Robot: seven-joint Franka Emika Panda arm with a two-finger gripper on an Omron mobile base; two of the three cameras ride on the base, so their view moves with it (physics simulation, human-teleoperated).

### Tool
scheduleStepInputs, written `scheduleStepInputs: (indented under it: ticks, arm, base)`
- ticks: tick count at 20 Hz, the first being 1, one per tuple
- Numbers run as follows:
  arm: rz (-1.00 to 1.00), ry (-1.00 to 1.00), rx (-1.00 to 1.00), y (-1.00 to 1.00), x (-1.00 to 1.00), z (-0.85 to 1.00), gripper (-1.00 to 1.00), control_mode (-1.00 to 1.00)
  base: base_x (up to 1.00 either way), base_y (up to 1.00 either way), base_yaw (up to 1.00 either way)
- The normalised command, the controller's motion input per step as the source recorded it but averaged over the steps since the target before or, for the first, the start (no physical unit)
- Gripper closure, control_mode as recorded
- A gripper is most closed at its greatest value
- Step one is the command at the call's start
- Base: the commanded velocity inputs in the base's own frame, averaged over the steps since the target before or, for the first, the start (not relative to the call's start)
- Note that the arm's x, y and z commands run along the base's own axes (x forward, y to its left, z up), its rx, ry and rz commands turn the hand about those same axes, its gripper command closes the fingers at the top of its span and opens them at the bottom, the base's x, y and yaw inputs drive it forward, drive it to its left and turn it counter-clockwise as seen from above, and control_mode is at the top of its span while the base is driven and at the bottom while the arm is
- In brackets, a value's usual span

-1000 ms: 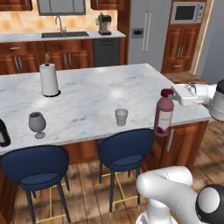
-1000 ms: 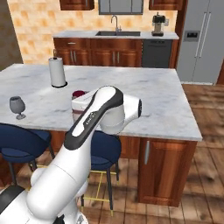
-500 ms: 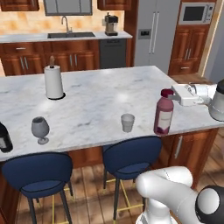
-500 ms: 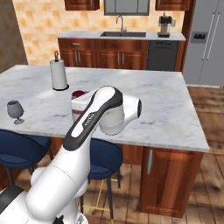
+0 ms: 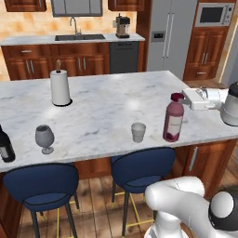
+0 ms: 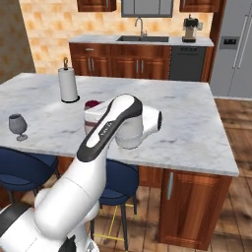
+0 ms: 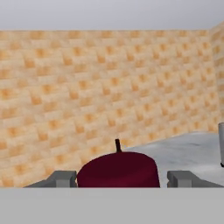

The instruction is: There is a wine glass and glass cup on the dining counter. Place the wine bottle next to the wine glass and the juice bottle next to the glass cup.

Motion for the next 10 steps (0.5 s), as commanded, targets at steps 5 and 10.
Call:
scheduleStepInputs:
  ticks: [5,10]
  arm:
    - [0.09,0.0,0.0,-0.63,0.97,0.0,1.0,-1.0]
    - [0.13,0.04,-0.02,-0.41,1.0,-0.38,1.0,-1.0]
  base:
    - [0.0,0.0,0.0]
    - [0.0,0.0,0.0]
